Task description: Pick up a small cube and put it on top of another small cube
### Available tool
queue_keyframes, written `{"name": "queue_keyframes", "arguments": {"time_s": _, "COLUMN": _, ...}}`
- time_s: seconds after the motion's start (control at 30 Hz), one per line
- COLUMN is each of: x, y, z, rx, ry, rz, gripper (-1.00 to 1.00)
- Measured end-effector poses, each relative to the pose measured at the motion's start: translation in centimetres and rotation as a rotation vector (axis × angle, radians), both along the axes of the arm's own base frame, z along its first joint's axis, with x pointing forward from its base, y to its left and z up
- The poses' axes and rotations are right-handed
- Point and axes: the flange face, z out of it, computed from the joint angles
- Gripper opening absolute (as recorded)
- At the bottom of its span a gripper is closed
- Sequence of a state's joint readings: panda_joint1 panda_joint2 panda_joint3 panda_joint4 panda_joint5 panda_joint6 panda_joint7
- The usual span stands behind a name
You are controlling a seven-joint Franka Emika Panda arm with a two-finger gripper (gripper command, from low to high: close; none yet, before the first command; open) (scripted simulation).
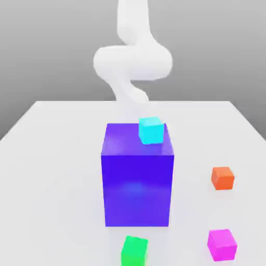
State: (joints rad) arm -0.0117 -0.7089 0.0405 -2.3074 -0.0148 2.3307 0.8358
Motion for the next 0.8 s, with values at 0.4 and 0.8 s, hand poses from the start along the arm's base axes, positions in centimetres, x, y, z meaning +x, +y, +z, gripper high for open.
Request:
{"name": "queue_keyframes", "arguments": {"time_s": 0.4, "x": 10.7, "y": 7.9, "z": -19.8, "rx": -0.057, "ry": 0.314, "rz": 0.01, "gripper": 0.0}}
{"name": "queue_keyframes", "arguments": {"time_s": 0.8, "x": 10.3, "y": 16.0, "z": -41.3, "rx": -0.047, "ry": 0.617, "rz": 0.077, "gripper": 0.0}}
